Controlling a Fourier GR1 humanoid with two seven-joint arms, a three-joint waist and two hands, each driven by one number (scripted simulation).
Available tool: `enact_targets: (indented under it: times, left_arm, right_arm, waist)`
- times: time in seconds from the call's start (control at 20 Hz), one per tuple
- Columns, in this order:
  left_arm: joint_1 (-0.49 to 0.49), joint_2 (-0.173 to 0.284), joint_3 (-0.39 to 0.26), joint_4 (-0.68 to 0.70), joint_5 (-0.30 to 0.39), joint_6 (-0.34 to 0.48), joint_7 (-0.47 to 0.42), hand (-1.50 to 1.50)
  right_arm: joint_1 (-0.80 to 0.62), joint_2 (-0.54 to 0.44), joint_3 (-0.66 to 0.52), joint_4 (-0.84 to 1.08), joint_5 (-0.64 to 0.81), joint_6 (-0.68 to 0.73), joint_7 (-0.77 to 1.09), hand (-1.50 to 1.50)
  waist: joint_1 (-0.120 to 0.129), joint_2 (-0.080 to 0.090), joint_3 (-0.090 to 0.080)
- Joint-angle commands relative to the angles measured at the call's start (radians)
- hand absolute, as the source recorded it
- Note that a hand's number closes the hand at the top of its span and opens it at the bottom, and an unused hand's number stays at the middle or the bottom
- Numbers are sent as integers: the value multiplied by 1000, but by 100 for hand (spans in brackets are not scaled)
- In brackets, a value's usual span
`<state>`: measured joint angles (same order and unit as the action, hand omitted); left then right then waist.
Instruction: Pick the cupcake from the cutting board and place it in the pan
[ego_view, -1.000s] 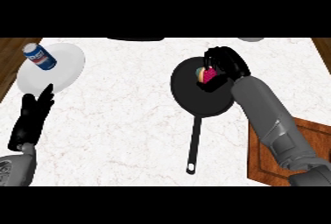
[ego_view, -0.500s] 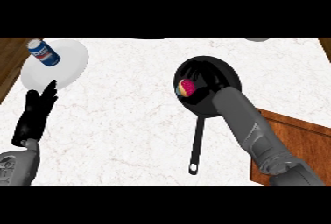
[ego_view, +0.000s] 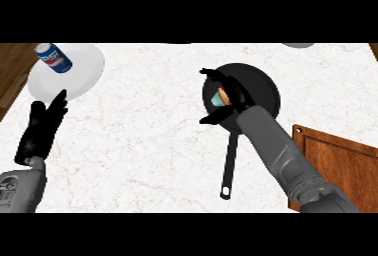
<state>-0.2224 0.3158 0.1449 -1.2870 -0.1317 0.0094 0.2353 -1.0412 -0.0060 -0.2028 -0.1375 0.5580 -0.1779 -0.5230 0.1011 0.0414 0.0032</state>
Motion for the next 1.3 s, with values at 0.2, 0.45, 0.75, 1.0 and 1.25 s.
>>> enact_targets:
  times: [0.2, 0.45, 0.75, 1.0, 1.25]
  left_arm:
    - [24, -18, -5, -4, -14, 21, -12, 0]
    - [15, 16, 17, -29, 11, -12, 26, 0]
    - [66, 15, 28, -6, 7, -8, -33, 0]
    - [56, 10, 27, -24, 6, -4, -8, 0]
    - [64, -17, 2, -60, -10, 15, 25, 0]
  right_arm:
    - [9, -24, -114, -33, -114, -4, -127, -150]
    - [-31, -98, -178, -19, -169, 17, -66, -150]
    - [-4, -250, -244, -24, -227, 78, -59, -150]
    - [43, -430, -270, -18, -255, 269, -89, -150]
    - [83, -560, -270, -9, -255, 430, -124, -150]
  waist:
    - [-18, -5, 0]
    - [-21, -10, -1]
    - [-38, -16, -1]
    - [-50, -17, 0]
    - [-46, -17, 1]
